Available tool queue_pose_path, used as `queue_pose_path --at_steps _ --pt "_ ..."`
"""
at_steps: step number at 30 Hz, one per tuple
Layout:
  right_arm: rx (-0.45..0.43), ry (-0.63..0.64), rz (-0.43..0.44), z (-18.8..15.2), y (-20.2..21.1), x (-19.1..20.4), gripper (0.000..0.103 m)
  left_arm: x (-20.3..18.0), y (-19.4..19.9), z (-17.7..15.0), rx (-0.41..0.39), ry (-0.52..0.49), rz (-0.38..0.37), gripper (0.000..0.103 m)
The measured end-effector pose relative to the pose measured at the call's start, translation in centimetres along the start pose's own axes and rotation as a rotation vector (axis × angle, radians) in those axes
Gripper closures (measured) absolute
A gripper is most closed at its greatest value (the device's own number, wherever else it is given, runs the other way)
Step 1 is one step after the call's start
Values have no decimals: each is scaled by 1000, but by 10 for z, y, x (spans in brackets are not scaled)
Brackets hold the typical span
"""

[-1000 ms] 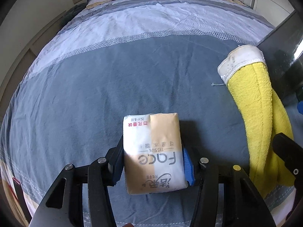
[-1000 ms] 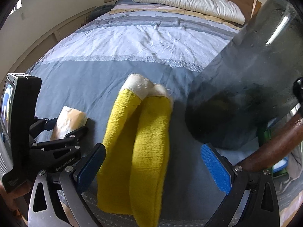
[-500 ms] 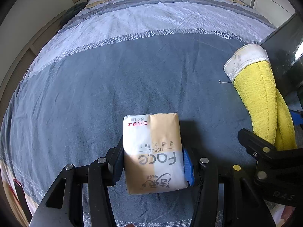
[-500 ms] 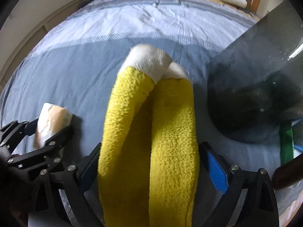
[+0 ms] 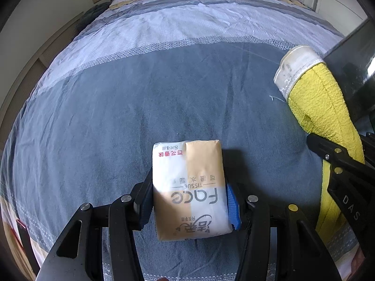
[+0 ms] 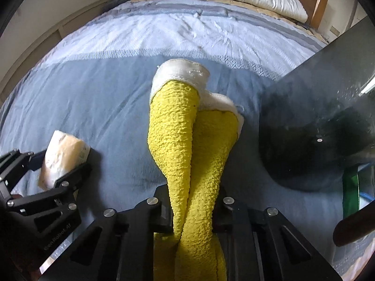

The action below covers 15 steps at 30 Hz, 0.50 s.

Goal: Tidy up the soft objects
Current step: 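Lift the tissue pack and yellow cloth and carry both toward the green tray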

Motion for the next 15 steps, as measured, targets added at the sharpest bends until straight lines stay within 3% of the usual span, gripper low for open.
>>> queue_pose_path --at_steps 7,15 --pt "-46 2 8 4 8 3 86 8 5 2 -18 21 15 57" --pt "-54 121 72 -11 17 20 86 26 14 -15 -11 42 60 57"
Point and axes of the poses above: each gripper's, at about its wrist camera, not at the fingertips, and y roughly against the way its jaws point, x to its left, z to its top, the point moved 6 cm from there along -y, roughly the way its jaws point, and after that the axes turned 6 degrees about -y, right-handed, at the moved point
